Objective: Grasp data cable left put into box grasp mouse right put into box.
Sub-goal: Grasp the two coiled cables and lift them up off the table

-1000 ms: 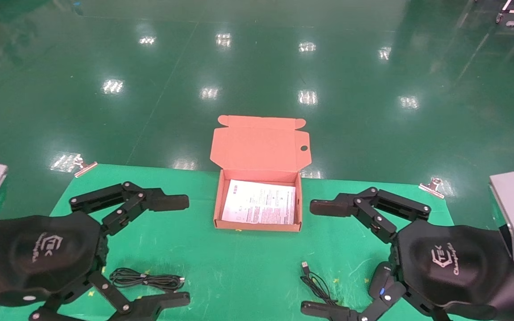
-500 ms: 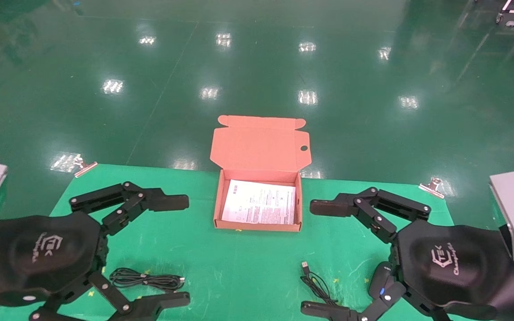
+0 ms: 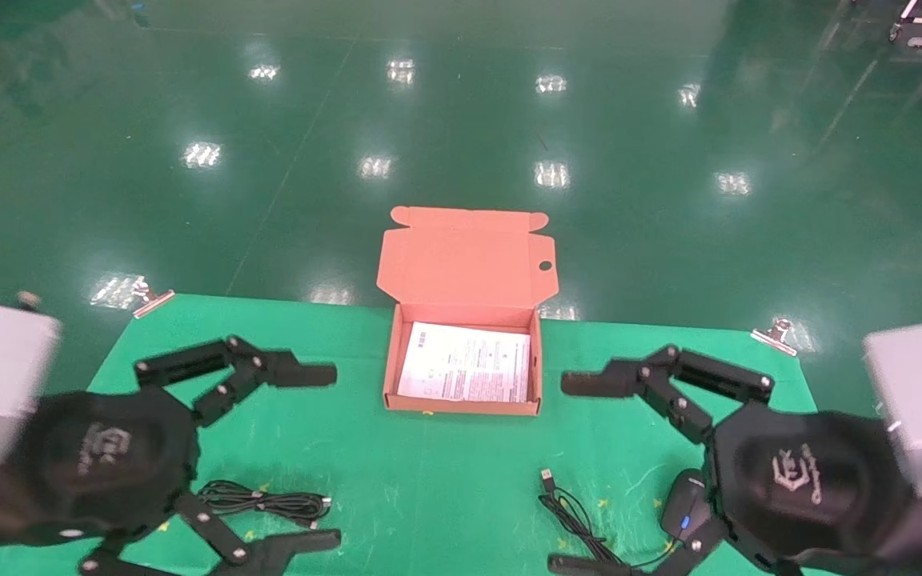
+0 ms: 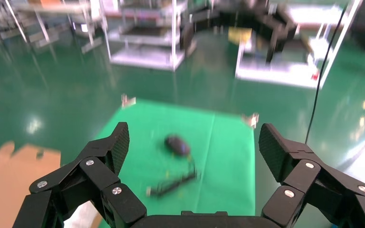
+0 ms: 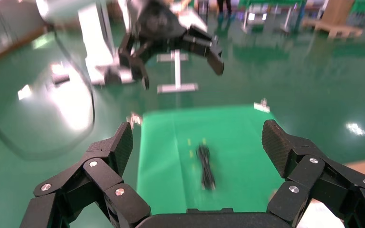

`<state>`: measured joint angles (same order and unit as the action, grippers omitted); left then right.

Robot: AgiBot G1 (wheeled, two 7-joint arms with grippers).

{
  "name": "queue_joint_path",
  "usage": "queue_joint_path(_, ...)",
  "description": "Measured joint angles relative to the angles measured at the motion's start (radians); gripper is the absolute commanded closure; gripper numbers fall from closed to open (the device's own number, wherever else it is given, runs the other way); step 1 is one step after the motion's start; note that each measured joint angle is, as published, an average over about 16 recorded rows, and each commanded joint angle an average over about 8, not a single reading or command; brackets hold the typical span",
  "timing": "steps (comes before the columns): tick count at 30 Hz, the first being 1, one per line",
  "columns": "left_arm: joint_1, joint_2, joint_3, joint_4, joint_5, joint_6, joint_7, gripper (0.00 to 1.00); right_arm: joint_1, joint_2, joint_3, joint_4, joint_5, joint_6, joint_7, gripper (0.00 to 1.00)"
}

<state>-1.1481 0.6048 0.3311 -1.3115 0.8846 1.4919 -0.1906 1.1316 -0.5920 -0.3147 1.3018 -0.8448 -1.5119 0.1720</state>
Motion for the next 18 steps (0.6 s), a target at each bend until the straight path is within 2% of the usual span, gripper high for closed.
queue_joint_path(8, -0.112, 0.040, 0.103, -0.025, 0.249, 0.006, -0.004, 0.00, 0.133, -0.003, -0.114, 0.030, -0.249, -0.036, -0.040, 0.00)
queue_joint_path(18, -0.204, 0.156, 0.253, -0.042, 0.621, -0.049, 0.051, 0.00, 0.332, -0.066, -0.386, 0.048, -0.638, -0.054, -0.117, 0.00)
